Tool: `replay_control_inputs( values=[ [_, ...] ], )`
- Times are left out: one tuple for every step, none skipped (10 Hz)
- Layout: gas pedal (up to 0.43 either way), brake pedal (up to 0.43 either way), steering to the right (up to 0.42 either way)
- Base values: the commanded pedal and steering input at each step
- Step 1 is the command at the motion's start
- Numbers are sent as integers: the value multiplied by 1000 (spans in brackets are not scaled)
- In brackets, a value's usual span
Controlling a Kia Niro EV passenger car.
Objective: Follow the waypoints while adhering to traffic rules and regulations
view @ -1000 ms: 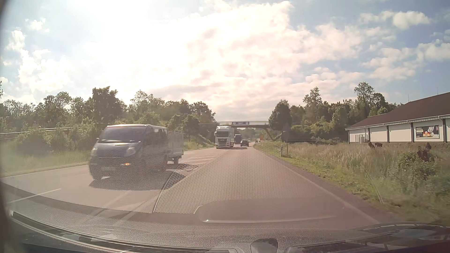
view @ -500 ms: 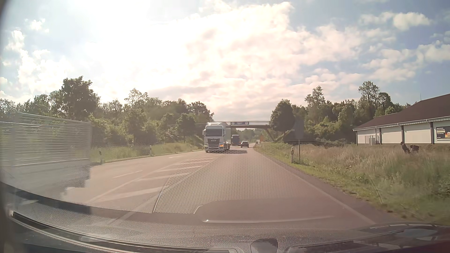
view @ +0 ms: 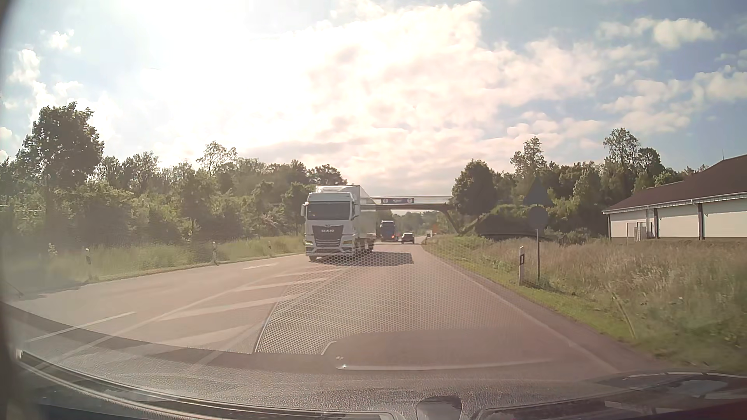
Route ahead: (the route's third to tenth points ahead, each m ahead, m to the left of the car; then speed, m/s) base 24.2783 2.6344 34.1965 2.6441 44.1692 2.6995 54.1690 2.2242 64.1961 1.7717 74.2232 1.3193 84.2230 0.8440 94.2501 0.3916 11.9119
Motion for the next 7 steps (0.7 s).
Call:
replay_control_inputs(
  values=[
    [248, 0, -3],
    [280, 0, -3],
    [299, 0, -3],
    [299, 0, -3],
    [299, 0, -3],
    [299, 0, -3],
    [299, 0, -3]
  ],
)
